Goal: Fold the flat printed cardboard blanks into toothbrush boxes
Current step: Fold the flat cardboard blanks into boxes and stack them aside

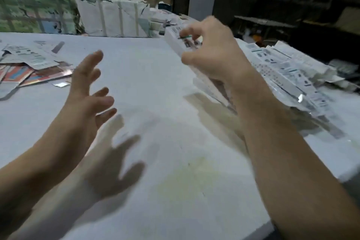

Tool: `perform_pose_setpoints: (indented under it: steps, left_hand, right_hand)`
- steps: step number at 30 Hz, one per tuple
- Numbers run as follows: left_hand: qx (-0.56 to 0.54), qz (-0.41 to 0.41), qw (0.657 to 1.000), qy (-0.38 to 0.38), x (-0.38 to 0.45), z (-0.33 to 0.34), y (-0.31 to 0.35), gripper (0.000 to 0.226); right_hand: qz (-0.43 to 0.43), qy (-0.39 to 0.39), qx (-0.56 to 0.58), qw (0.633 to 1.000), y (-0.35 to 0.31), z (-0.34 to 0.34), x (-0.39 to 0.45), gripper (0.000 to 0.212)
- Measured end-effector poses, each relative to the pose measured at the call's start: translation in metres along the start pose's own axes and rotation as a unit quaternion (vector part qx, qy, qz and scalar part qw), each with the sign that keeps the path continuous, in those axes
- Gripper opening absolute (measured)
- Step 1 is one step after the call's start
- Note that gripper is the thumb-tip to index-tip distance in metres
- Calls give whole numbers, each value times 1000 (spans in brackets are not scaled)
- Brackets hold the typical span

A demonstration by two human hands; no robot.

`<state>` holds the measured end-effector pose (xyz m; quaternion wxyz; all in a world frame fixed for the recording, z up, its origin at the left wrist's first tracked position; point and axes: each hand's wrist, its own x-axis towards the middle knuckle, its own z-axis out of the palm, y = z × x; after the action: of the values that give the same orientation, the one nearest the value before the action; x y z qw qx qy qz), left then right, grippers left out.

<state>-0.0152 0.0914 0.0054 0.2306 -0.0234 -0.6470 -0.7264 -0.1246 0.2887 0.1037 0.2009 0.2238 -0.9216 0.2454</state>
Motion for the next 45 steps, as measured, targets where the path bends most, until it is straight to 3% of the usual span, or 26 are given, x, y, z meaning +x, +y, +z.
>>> perform_pose_setpoints:
  steps: [3, 5, 9, 14, 17, 19, 22, 25, 27, 30, 32, 35, 39, 45]
  left_hand:
    - [13, 7, 1000, 24, 5, -11, -10, 64]
    - [23, 13, 999, 21, 8, -21, -14, 56]
    - [32, 15, 999, 9, 12, -33, -19, 49]
    - [80, 19, 997, -11, 13, -41, -22, 38]
    - [150, 22, 988, -28, 7, -43, -21, 31]
    - [224, 32, 974, -20, 5, -46, -17, 30]
    - [351, 48, 935, -19, 4, -52, -6, 26]
    - [470, 37, 882, -12, 7, -60, 1, 22]
    - [602, 5, 799, 5, 14, -74, 2, 35]
    - [735, -135, 660, 83, 19, -109, 11, 54]
    - [748, -208, 618, 125, 18, -130, 17, 56]
    - [761, -233, 593, 117, 18, -139, 21, 49]
    - [776, -144, 608, 88, 19, -136, 22, 46]
    - [778, -84, 613, 112, 20, -125, 28, 40]
  right_hand:
    - [129, -106, -85, 982, 41, -4, 6, 40]
    - [169, -104, -126, 972, 57, 0, 8, 31]
    - [175, -55, -169, 968, 68, 10, 12, 31]
    - [167, -70, -183, 966, 67, 20, 13, 30]
    - [111, -15, -86, 990, 51, 26, 14, 14]
    - [47, 34, 114, 992, 26, 36, 8, 10]
    - [35, -33, 446, 894, -15, 52, -11, 7]
    - [47, -121, 556, 821, -35, 68, -24, 10]
    - [36, -158, 557, 814, -41, 78, -31, 11]
    - [10, -200, 528, 825, -45, 89, -42, 14]
    - [-4, -215, 511, 832, -47, 93, -46, 20]
    - [-20, -215, 497, 841, -48, 92, -50, 21]
    - [-24, -206, 489, 847, -49, 91, -50, 22]
    - [-17, -198, 496, 845, -49, 91, -49, 23]
